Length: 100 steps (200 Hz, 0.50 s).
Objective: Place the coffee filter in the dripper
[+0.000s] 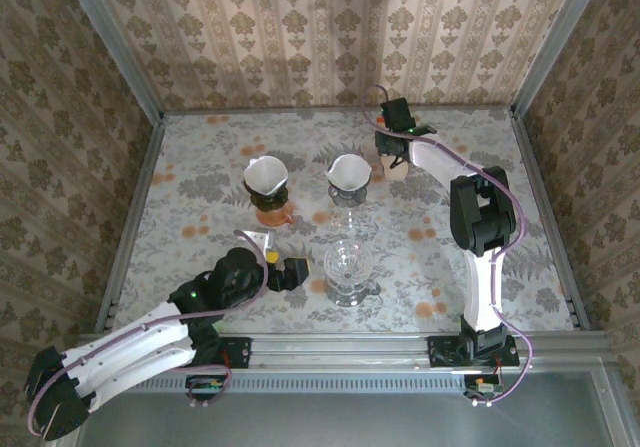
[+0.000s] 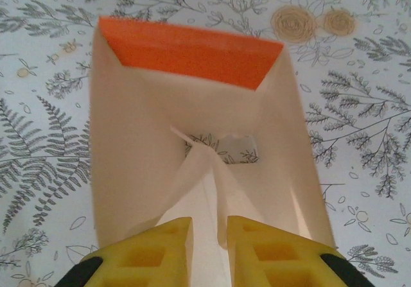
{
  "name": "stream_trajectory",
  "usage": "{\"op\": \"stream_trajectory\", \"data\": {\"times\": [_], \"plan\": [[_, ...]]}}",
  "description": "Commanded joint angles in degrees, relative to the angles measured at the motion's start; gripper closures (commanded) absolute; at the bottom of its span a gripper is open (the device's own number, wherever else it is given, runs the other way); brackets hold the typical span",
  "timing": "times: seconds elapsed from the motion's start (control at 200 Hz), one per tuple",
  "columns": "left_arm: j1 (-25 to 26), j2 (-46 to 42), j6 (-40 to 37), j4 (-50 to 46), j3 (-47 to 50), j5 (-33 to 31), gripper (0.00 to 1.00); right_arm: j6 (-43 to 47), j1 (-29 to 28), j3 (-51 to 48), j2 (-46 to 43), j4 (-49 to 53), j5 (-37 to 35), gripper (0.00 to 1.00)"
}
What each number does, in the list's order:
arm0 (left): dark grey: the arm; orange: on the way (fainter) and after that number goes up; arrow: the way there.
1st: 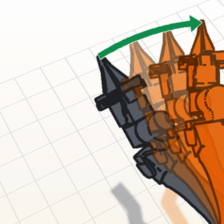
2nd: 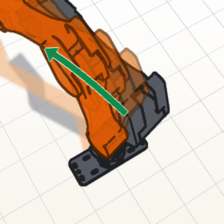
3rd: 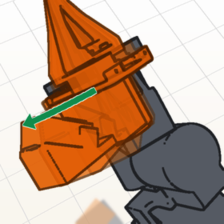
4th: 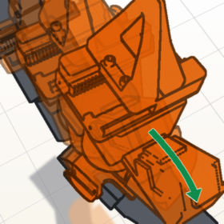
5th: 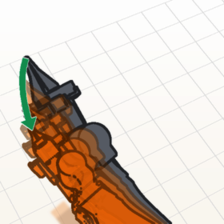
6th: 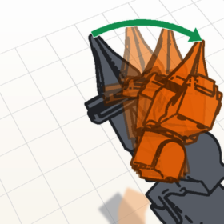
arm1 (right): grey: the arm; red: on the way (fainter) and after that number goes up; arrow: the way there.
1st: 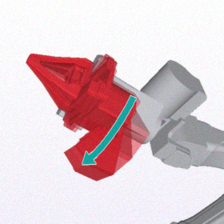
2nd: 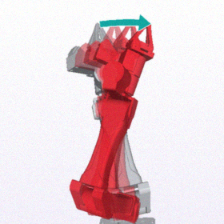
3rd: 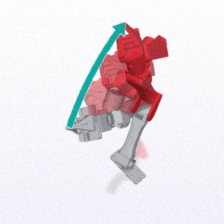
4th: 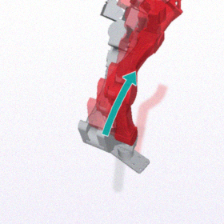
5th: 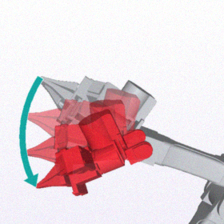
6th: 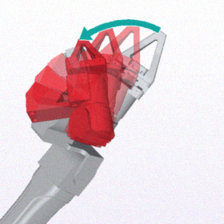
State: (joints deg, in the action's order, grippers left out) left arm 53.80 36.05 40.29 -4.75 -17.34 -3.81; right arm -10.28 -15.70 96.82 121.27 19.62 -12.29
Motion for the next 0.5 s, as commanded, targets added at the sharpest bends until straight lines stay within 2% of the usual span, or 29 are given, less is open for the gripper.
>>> {"op": "stream_trajectory", "data": {"times": [0.0, 0.23, 0.495], "plan": [[-0.6, 0.0, -0.3, 1.3, -1.8, 0.6, 0.01, 0.7, -0.4, 2.1, 1.4, 0.5, -1.5, 0.81], [-0.7, 0.0, 0.1, 1.9, -1.6, 0.7, 0.01, 2.4, -1.1, 0.9, -1.0, -0.9, -3.6, 1.0], [-0.7, -0.8, 0.3, 2.3, -1.3, 1.6, 0.01, 1.3, -2.0, -6.3, -10.2, -3.0, -5.2, 1.0]]}}
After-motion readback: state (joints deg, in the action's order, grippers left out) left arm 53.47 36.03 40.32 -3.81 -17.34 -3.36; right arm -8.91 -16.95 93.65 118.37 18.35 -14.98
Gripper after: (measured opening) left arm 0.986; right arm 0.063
